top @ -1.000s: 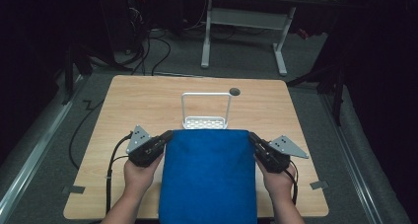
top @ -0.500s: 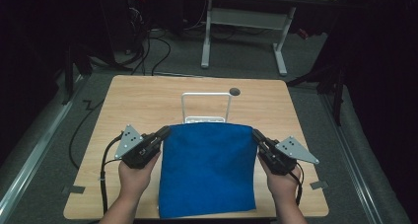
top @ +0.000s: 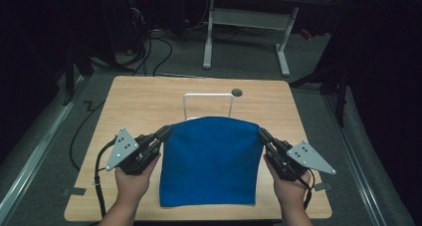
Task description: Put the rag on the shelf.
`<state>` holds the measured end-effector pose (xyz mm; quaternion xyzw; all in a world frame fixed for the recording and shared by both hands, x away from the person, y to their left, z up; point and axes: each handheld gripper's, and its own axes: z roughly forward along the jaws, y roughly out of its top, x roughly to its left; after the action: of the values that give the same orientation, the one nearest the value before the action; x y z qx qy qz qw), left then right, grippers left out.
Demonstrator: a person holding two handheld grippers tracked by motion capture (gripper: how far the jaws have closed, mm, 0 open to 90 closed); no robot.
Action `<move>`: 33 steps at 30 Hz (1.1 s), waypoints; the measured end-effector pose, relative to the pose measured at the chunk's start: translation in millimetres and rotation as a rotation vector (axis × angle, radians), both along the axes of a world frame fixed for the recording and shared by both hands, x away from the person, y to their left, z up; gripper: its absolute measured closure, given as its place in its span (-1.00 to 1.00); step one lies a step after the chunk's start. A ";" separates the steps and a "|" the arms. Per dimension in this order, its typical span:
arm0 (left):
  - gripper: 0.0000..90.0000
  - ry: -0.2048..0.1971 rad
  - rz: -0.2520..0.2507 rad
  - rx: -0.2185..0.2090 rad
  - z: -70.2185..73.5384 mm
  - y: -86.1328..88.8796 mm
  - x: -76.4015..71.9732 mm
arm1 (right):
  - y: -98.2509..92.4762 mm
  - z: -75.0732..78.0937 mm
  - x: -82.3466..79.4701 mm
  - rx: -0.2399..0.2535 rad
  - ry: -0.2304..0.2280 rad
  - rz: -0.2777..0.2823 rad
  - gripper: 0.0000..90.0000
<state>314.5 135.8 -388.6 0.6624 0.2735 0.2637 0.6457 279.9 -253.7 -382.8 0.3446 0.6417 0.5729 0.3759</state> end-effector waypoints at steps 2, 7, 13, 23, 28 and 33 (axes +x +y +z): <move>0.95 -0.017 -0.003 -0.005 4.4 0.4 -3.9 | 1.1 3.6 -3.1 0.002 -0.016 0.003 0.96; 0.95 -0.042 -0.006 -0.016 10.6 1.6 -9.4 | 2.0 11.4 -9.7 0.009 -0.043 0.010 0.96; 0.95 -0.060 -0.006 -0.017 14.8 2.8 -13.3 | 2.1 19.6 -17.2 0.013 -0.080 0.014 0.96; 0.95 -0.055 -0.006 -0.021 16.1 4.4 -11.2 | 0.9 19.6 -16.0 0.021 -0.076 0.014 0.96; 0.96 -0.044 -0.004 -0.011 18.4 3.4 -0.4 | 1.2 21.2 -9.8 0.017 -0.071 0.010 0.96; 0.96 -0.031 0.006 -0.009 26.3 4.3 13.2 | -0.6 24.6 2.5 0.022 -0.054 0.005 0.96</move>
<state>327.7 140.1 -362.2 0.6546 0.2668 0.2746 0.6519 282.4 -254.3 -358.2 0.3312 0.6260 0.5899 0.3879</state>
